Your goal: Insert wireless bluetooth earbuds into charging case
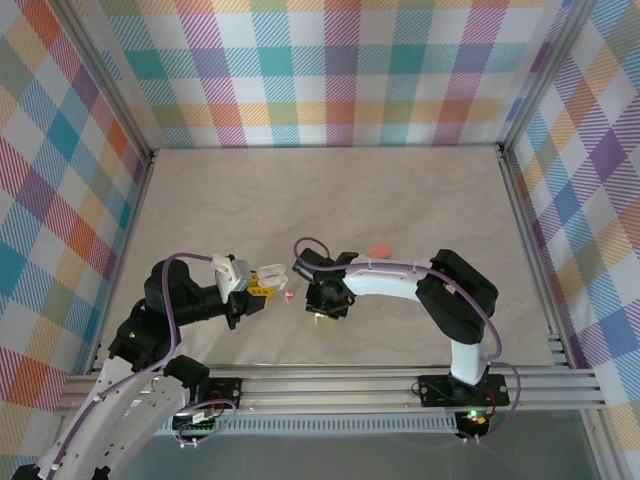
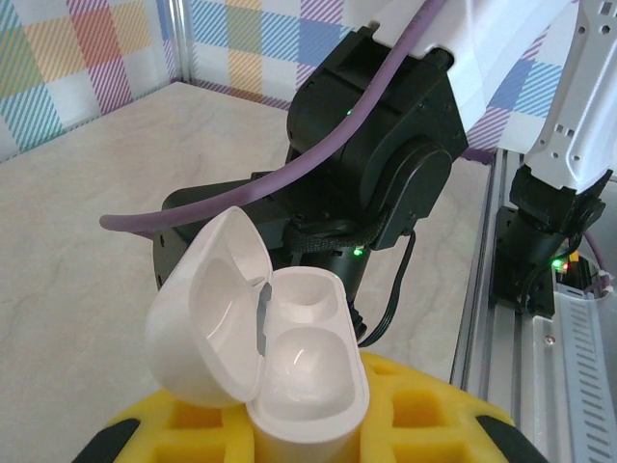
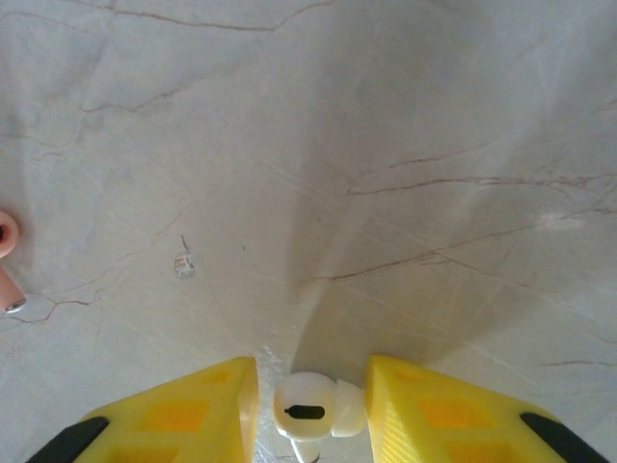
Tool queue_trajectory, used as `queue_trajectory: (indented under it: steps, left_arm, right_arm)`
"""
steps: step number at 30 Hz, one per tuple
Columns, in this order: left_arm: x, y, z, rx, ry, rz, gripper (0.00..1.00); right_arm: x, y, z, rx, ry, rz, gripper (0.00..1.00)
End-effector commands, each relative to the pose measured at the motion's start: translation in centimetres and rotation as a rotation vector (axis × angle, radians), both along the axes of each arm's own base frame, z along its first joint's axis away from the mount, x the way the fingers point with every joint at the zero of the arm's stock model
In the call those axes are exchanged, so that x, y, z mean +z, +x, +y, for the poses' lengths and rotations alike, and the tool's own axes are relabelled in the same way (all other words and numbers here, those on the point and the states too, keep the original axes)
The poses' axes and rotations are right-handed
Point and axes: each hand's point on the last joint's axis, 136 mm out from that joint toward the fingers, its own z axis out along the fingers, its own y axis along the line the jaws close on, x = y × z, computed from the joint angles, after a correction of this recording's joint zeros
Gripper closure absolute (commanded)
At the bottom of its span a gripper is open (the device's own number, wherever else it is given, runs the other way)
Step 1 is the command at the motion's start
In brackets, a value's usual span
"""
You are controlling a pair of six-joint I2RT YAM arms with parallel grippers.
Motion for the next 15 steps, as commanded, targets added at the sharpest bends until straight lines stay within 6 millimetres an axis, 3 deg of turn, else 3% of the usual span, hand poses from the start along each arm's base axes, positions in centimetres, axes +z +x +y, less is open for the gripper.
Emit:
queue_trajectory:
  steps: [1,15]
  left_arm:
    - [0.23,-0.10,0.07,-0.003,0.000,-0.037,1.00]
    - [0.28,0.03,0.25,0.012,0.002,-0.048,1.00]
  right_arm:
    - [-1.07,-1.18,0.08,0.053,-0.038,0.052,0.64]
    - [-1.87,-1.79,-0.31,0.102,-0.102,0.092,0.71]
